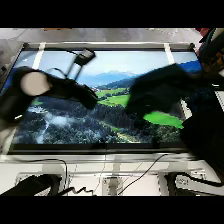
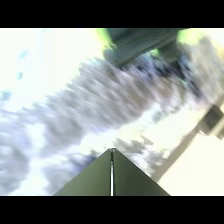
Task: Fold the clothes and pants, and hang the long-sleeved shirts on hangers.
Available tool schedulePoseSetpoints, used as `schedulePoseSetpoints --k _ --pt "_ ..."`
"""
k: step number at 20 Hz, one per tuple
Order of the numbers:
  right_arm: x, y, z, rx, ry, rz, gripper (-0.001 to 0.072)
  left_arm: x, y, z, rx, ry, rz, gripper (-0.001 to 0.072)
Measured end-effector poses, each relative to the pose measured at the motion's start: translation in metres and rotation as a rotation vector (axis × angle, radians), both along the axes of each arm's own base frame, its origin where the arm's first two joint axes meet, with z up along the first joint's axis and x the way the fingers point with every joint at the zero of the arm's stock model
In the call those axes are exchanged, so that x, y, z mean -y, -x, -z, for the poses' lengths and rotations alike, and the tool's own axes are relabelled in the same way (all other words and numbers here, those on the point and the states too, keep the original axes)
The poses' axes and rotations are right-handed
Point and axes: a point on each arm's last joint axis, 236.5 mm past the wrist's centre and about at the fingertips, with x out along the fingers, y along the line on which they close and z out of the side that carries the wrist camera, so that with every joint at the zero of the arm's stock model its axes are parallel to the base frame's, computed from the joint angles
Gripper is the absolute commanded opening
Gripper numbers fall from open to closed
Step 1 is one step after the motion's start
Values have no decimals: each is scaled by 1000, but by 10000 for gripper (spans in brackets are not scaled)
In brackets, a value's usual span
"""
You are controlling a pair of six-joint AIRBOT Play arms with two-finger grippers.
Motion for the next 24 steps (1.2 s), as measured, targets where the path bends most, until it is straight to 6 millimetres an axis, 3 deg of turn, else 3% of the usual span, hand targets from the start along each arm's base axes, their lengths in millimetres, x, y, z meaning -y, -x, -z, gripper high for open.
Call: schedulePoseSetpoints --k 3,5,7,9,10,11,12,14,16,17,19,20,21,24 --pt "93 53 -31 -21 73 270 48 -33 11 -44 146 -7 -50 40" --pt "149 98 -48 -37 126 467 48 -50 17 -65 221 -15 -80 40" --pt "196 151 -53 -96 187 663 49 -60 20 -77 268 -18 -102 40" --pt "231 204 -53 -173 247 831 54 -63 22 -81 277 -12 -115 41" --pt "247 233 -52 -218 275 914 166 -63 22 -82 275 -7 -119 41" --pt "258 257 -51 -258 297 985 422 -63 21 -80 271 -8 -121 41" --pt "269 279 -52 -285 322 1049 591 -62 19 -79 264 -7 -125 41" --pt "282 313 -51 -335 349 1144 615 -60 15 -74 252 -12 -125 41" --pt "288 326 -53 -342 357 1189 611 -58 11 -68 238 -21 -125 41" --pt "291 329 -54 -340 364 1203 557 -57 9 -65 231 -24 -125 40" --pt "295 327 -51 -343 368 1198 305 -56 6 -60 217 -31 -125 41" --pt "295 319 -48 -340 366 1178 151 -55 4 -57 211 -34 -125 40" --pt "294 307 -46 -331 362 1147 64 -54 3 -55 206 -36 -124 41" --pt "280 248 -39 -276 381 962 49 -53 0 -50 195 -44 -123 41"
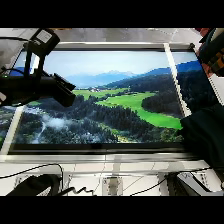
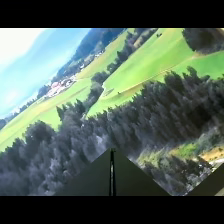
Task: Fold the clothes and pants, and hang the long-sleeved shirts on hangers.
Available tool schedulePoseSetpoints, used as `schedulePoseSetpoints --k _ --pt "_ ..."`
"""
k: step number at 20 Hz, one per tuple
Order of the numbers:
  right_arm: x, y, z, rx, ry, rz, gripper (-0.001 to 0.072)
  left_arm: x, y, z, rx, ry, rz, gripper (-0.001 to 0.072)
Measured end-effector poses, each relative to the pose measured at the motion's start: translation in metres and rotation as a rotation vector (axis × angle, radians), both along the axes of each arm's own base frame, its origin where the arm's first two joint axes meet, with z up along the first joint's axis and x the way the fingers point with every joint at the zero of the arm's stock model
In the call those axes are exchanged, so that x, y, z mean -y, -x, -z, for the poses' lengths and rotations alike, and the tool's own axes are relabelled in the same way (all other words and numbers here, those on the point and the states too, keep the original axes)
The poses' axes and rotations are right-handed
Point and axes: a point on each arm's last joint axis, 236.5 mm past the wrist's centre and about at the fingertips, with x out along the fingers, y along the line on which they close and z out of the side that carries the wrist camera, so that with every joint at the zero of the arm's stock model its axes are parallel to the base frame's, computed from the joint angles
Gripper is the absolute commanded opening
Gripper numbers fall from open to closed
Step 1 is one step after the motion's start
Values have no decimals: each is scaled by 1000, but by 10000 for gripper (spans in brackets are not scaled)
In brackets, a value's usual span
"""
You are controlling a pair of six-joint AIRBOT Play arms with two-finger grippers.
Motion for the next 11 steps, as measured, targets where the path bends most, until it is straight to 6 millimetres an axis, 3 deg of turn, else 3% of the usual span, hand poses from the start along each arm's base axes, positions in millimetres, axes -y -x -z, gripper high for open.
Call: schedulePoseSetpoints --k 3,6,9,11 --pt "-40 -77 -2 12 60 -287 48 1 -2 3 -7 -3 0 41" --pt "-109 -151 -9 27 162 -626 48 1 -2 4 -10 -4 0 40" --pt "-189 -196 -14 30 262 -938 49 1 -2 4 -11 -5 0 41" --pt "-235 -211 -15 35 310 -1090 49 1 -3 5 -12 -5 0 41"
